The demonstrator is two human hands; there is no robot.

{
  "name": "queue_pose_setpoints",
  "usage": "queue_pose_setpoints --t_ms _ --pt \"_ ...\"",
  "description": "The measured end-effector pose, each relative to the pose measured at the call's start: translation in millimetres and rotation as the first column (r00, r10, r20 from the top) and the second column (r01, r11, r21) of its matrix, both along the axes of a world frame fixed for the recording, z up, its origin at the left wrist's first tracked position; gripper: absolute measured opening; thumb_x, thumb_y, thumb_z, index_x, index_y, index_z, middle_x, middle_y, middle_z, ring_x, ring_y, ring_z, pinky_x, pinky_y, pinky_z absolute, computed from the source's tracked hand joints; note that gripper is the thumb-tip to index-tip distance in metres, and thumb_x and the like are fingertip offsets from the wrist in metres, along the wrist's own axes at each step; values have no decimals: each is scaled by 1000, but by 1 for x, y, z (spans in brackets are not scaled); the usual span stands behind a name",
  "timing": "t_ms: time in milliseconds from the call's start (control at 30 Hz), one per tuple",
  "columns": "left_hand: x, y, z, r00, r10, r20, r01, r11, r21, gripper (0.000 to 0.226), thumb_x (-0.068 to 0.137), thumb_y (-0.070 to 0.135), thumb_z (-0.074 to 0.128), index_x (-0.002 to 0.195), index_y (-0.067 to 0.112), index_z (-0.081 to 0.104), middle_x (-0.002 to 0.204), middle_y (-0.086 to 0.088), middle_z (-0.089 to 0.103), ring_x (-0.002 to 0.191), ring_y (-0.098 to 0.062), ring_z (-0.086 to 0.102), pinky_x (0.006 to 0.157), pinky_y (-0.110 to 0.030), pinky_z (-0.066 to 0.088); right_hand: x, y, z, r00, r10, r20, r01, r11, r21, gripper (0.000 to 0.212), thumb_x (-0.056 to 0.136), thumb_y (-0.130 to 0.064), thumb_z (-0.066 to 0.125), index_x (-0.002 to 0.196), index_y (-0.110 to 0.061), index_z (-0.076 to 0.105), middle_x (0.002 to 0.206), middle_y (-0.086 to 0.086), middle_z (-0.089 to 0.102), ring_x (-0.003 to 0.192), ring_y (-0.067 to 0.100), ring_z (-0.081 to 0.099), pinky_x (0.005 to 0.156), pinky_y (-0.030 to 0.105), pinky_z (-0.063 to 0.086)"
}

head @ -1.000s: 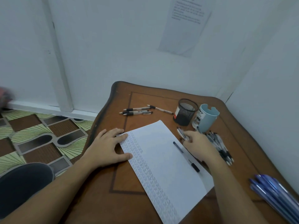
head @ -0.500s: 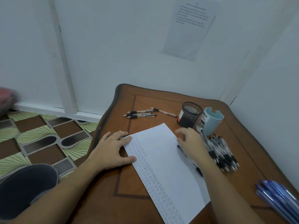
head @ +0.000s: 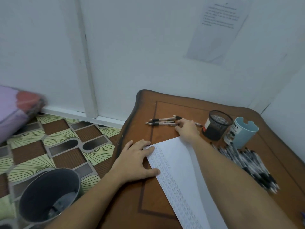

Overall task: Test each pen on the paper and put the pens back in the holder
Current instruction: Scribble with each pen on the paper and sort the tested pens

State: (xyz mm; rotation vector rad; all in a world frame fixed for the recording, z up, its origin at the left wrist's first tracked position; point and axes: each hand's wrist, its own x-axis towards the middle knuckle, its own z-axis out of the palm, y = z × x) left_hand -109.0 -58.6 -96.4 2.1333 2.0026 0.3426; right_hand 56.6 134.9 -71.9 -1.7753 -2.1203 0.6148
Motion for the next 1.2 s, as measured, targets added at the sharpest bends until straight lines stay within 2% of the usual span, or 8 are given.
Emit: queue_pose_setpoints --t_ms 100,267,433,500,700,867,967,1200 --pt "0 0 0 1000 4 -5 -4 1000 -5 94 71 85 38 149 33 30 158 13 17 145 -6 8 116 -36 -9 6 -4 0 988 8 -157 -6 1000 10 15 91 -23 70 83 -33 61 122 9 57 104 25 57 90 39 46" --pt "-1 0 -1 1000 5 2 -5 1000 -13 102 63 89 28 149 34 29 158 14 17 145 -5 8 115 -34 -10 30 -13 16 818 42 -574 -97 993 -66 13 89 -17 73 84 -23 62 103 4 63 96 21 55 71 28 41" --pt "0 0 -1 1000 2 11 -2 1000 -4 102 64 90 30 149 33 29 158 14 18 145 -6 8 114 -33 -8 42 -39 47 211 -201 -956 -173 956 -239 13 102 -12 49 93 -22 50 90 6 71 83 26 67 76 35 52" --pt "1 0 0 1000 -1 9 1 1000 -8 107 61 94 28 149 33 29 157 14 18 145 -6 9 115 -34 -7 43 -52 48 94 -215 -972 -214 949 -230 13 107 -23 40 104 -27 52 74 4 65 59 21 62 62 34 55" --pt "3 -1 4 1000 10 21 -11 1000 16 105 59 90 25 148 33 33 156 14 21 144 -5 11 117 -35 -5 38 -87 42 209 -147 -967 -218 957 -192 12 99 -42 46 99 -30 49 60 -2 33 42 7 19 42 15 13" --pt "3 -2 3 1000 14 19 -14 1000 11 105 59 90 25 148 33 33 156 15 21 144 -4 11 116 -34 -5 40 -101 35 122 -149 -981 -224 959 -173 9 96 -30 55 95 -20 56 48 -4 30 37 9 26 37 19 27" --pt "2 -1 3 1000 15 16 -15 1000 4 106 59 90 25 148 33 33 156 14 21 144 -5 11 117 -35 -5 42 -100 27 114 -216 -970 -271 932 -240 37 106 -32 36 102 -7 63 54 4 53 56 18 56 62 29 51" --pt "2 -1 2 1000 17 27 -17 1000 17 104 59 89 27 147 33 35 156 14 22 144 -5 12 116 -34 -5 50 -106 3 232 -303 -924 -217 910 -353 74 93 -69 20 93 -13 68 56 4 53 55 14 52 59 28 38"
